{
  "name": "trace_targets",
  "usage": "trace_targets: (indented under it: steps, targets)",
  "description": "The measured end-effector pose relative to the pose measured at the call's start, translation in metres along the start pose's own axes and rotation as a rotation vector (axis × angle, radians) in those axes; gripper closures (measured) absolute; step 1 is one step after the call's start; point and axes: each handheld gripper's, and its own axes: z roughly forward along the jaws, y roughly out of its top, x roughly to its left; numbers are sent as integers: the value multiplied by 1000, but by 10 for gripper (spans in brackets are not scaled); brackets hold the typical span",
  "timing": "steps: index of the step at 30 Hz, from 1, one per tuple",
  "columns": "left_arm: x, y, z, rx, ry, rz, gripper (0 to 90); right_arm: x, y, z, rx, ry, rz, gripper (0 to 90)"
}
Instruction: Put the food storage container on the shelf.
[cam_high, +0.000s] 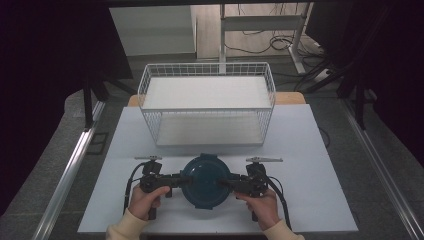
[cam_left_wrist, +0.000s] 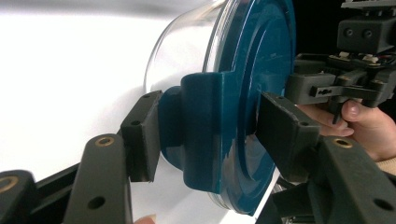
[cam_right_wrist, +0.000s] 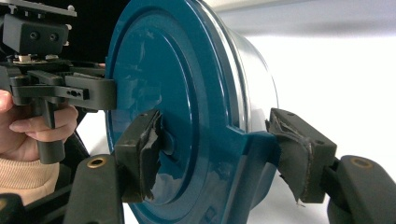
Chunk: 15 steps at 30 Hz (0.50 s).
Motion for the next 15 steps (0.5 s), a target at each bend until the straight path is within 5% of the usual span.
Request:
trace_targets:
  steps: [15]
  targets:
    - [-32, 3, -23, -77, -10, 113, 440, 33, 14, -28, -68, -12, -201, 364]
